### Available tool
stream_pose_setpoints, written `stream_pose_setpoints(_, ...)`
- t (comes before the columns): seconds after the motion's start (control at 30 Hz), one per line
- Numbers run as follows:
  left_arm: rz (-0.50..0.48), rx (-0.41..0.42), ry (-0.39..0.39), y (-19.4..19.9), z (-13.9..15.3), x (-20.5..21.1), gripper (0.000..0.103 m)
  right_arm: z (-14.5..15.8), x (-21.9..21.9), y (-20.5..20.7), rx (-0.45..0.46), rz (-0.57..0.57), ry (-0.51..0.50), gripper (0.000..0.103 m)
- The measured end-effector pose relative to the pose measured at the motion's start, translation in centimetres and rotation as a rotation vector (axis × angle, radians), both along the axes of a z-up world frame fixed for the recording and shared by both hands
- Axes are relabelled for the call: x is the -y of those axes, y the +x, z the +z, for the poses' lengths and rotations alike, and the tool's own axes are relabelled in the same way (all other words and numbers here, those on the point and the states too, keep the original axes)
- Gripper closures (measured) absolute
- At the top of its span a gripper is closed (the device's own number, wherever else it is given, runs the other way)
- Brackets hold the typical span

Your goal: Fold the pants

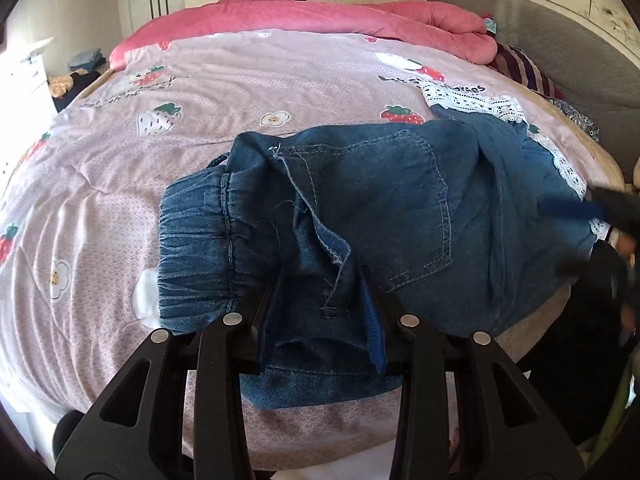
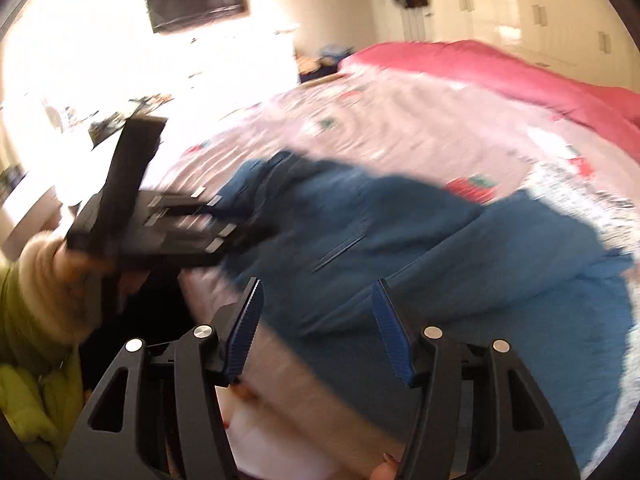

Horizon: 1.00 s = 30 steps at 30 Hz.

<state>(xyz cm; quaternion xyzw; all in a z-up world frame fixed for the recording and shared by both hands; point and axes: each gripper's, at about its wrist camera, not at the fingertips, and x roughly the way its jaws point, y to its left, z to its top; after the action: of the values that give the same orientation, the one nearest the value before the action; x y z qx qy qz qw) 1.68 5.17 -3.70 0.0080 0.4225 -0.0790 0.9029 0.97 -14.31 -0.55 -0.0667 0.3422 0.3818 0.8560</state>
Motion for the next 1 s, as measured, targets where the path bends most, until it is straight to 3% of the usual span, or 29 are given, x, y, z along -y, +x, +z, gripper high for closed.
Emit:
stream_pose_setpoints(0.03,0.002,0.001,-0.011,0.0,0.0,-0.1,0.075,0.2,0.1,1.2,0.000,-0.063,-0.022,0.048)
stream_pose_setpoints(0.17,0.000,0.015,0.002,-0.2,0.0,0.1,0.075,-1.0,-0.1,4.5,-0.047,-0.140,-0.053,0.048)
stream_pose_setpoints(0.3,0.000,0.028,0.019,-0.4,-0.2,0.3,0.075,-4.6,-1.0,5.7,-0.100,-0.179,-0.174,0.048)
stream_pose_setpoints(0.4,0.008,0.047,0.023,-0.5,0.0,0.4,0.075,-5.0,-1.0,4.9,-0.051,-0.169,-0.187,0.047)
stream_pose_setpoints(0.47,0.029,0.068,-0.023,-1.0,0.8,0.0,0.073,-4.2,-0.6,4.9,-0.060,-0.163,-0.158,0.047)
stream_pose_setpoints(0.6,0.078,0.150,-0.039,-2.8,4.4,-0.7,0.052,-1.9,2.5,4.1,-0.069,-0.177,-0.021,0.042)
stream_pose_setpoints(0.77,0.037,0.241,-0.086,-3.2,8.8,0.3,0.033,0.0,6.7,4.2,-0.040,-0.277,0.055,0.034)
stream_pose_setpoints(0.83,-0.006,0.236,-0.123,-2.3,9.0,1.8,0.028,0.5,8.1,4.7,-0.045,-0.320,0.087,0.028)
stream_pose_setpoints(1.0,-0.148,0.132,-0.206,1.7,6.7,7.5,0.027,1.3,11.0,5.7,-0.027,-0.398,0.088,0.022)
